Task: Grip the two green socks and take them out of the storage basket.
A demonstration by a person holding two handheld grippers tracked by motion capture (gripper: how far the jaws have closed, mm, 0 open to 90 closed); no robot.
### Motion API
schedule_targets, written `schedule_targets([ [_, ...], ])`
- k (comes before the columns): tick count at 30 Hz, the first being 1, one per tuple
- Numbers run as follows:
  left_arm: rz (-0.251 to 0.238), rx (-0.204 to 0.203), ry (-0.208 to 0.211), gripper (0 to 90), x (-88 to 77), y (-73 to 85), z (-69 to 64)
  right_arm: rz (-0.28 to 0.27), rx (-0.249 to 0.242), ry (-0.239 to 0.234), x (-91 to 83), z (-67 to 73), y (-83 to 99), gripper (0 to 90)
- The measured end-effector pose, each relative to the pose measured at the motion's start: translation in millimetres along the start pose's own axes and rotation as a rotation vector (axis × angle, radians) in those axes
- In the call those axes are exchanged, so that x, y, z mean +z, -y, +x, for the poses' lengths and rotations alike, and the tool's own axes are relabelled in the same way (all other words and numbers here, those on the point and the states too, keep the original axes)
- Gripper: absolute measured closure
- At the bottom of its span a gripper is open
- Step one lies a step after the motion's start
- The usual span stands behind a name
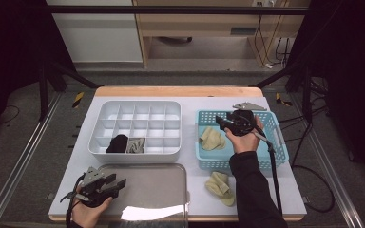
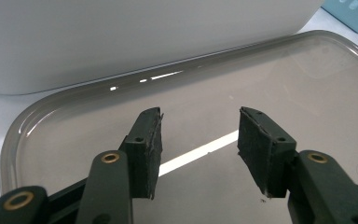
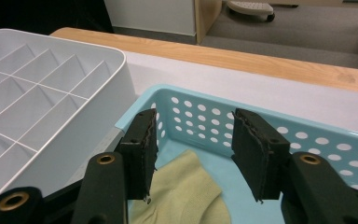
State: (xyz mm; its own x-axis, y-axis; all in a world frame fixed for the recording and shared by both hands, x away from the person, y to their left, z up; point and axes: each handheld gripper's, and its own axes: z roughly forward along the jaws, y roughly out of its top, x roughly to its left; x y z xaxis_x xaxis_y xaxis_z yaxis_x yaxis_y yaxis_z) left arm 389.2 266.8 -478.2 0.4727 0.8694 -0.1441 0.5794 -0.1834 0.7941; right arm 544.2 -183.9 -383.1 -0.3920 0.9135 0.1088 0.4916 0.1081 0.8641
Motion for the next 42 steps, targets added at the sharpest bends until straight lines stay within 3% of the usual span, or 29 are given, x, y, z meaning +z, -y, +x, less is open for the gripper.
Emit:
schedule_targets([
  [12,-0.004,0.001,0.002,48.3,-0.7,0.1,0.2,0.06,0.002,0.005,30.7,-0.4,12.4,50.9],
  [22,-0.001,0.001,0.001,48.3,-0.2,0.1,0.1,0.102,0.001,0.026,41.9,-5.3,25.1,51.0],
  [42,-0.002,0.0,0.0,48.3,-0.4,0.2,0.1,0.215,-0.011,0.015,61.6,-2.5,39.4,48.1],
])
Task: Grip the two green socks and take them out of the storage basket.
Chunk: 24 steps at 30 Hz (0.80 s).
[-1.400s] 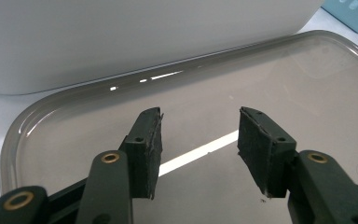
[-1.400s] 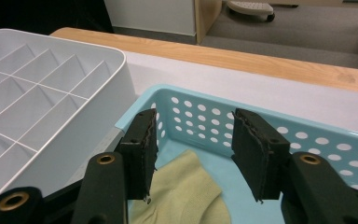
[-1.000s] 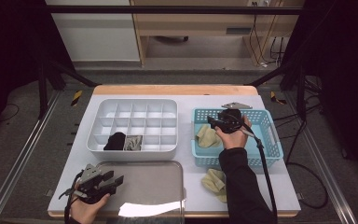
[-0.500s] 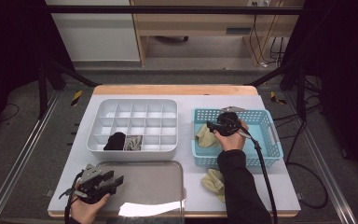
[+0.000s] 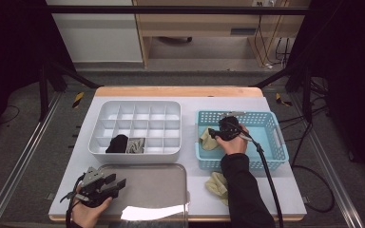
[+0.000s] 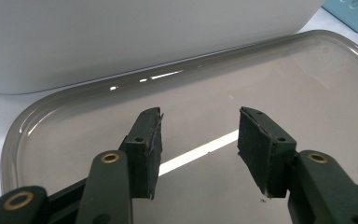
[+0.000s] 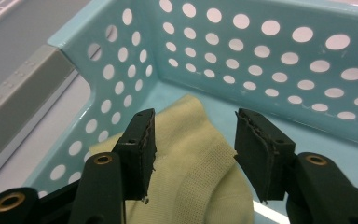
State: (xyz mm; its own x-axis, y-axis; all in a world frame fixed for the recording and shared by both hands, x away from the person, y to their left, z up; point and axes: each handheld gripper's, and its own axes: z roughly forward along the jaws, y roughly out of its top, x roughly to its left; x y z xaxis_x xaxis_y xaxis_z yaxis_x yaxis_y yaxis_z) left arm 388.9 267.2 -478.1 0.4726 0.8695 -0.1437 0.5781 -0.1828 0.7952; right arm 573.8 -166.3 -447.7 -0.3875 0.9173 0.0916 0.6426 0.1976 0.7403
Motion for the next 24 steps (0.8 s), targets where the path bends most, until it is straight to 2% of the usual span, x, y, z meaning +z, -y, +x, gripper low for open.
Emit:
schedule_targets([
  [5,0.002,0.002,-0.001,48.3,0.2,0.0,0.0,0.058,0.007,-0.003,6.3,-0.4,3.3,42.6],
  [15,0.003,0.002,0.0,48.3,0.2,0.0,-0.1,0.1,0.013,0.004,11.5,-1.1,6.2,37.3],
  [24,0.004,0.004,0.0,48.3,0.4,0.0,-0.2,0.129,0.006,0.012,14.4,-0.8,8.1,44.5],
])
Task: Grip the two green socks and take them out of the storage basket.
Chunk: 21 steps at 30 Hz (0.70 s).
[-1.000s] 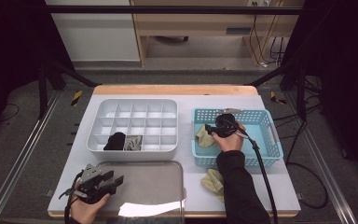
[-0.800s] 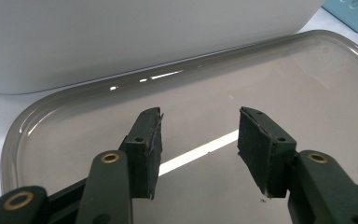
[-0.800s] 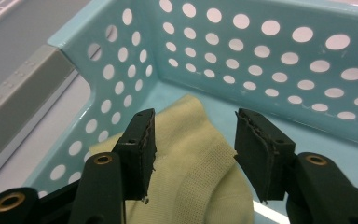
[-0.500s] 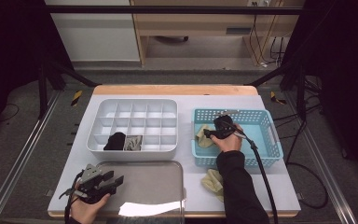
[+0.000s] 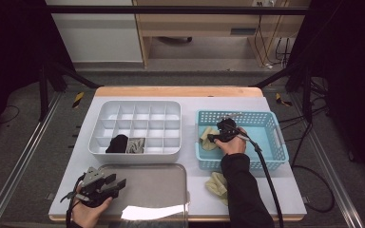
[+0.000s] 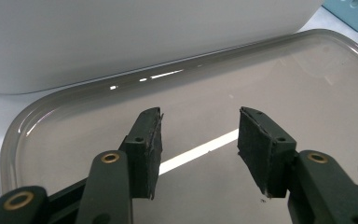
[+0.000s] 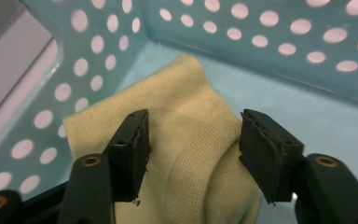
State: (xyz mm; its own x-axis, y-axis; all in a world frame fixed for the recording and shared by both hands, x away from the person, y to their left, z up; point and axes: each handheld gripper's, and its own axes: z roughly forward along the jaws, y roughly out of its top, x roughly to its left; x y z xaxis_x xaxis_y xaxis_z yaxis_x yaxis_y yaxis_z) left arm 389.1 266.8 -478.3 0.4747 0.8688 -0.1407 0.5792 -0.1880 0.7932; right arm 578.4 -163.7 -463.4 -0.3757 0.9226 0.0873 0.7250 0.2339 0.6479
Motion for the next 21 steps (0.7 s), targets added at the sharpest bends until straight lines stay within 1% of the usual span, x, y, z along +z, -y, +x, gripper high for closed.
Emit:
schedule_targets([
  [1,0.0,-0.001,0.0,48.3,0.0,0.0,0.0,0.008,-0.001,0.008,0.9,-0.2,0.6,48.2],
  [2,-0.001,-0.001,0.0,48.3,0.0,0.0,0.0,0.008,-0.001,0.008,0.9,-0.2,0.6,48.2],
  [4,-0.001,-0.002,0.0,48.3,0.0,0.0,0.1,0.012,-0.004,0.008,1.5,-0.5,0.8,51.1],
  [7,-0.001,-0.002,0.001,48.3,0.0,0.0,0.1,0.014,-0.01,0.017,1.5,-1.1,1.0,58.4],
  [9,0.0,-0.002,0.001,48.4,0.1,0.0,0.1,0.015,-0.023,0.028,1.0,-1.0,1.4,65.8],
  [11,0.0,-0.001,0.001,48.3,0.0,0.0,0.1,0.015,-0.032,0.03,0.4,-1.4,1.5,75.1],
  [13,0.0,-0.001,0.001,48.3,0.1,0.0,0.1,0.016,-0.035,0.032,0.4,-2.0,1.5,79.4],
  [18,-0.001,-0.002,0.001,48.3,0.0,0.0,0.1,0.017,-0.031,0.03,-1.3,-2.4,0.7,80.9],
  [19,-0.001,-0.003,0.001,48.4,-0.1,0.0,0.1,0.009,-0.034,0.028,-2.2,-2.7,0.3,81.1],
  [20,-0.002,-0.004,0.001,48.4,-0.1,-0.1,0.2,-0.009,-0.029,0.016,-4.8,-2.9,-0.6,81.1],
  [21,-0.002,-0.004,0.001,48.4,-0.1,-0.1,0.2,-0.009,-0.029,0.016,-4.8,-2.9,-0.6,81.1],
])
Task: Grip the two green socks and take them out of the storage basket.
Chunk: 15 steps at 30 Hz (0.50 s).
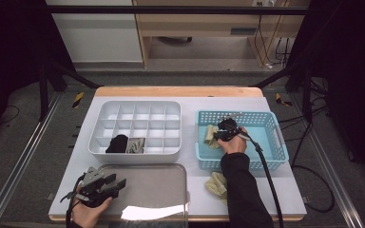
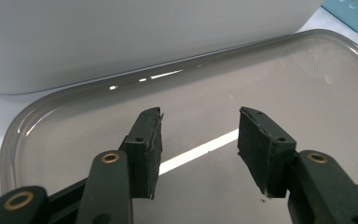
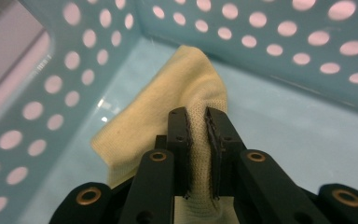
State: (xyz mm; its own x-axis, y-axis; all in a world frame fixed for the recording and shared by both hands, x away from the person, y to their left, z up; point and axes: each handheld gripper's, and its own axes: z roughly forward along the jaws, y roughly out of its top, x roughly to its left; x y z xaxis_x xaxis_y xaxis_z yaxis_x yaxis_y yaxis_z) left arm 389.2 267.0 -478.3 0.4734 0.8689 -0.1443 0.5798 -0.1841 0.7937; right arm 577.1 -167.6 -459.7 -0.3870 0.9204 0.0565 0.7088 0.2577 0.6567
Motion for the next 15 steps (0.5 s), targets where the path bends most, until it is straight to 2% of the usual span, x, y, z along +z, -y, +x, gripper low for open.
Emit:
schedule_targets([
  [7,0.0,0.0,-0.001,48.4,0.0,0.0,0.0,-0.062,0.002,-0.025,-8.8,0.9,-3.0,81.2],
  [15,0.0,0.001,-0.001,48.5,0.0,-0.1,-0.2,-0.157,-0.001,-0.04,-21.1,1.2,-7.3,81.2],
])
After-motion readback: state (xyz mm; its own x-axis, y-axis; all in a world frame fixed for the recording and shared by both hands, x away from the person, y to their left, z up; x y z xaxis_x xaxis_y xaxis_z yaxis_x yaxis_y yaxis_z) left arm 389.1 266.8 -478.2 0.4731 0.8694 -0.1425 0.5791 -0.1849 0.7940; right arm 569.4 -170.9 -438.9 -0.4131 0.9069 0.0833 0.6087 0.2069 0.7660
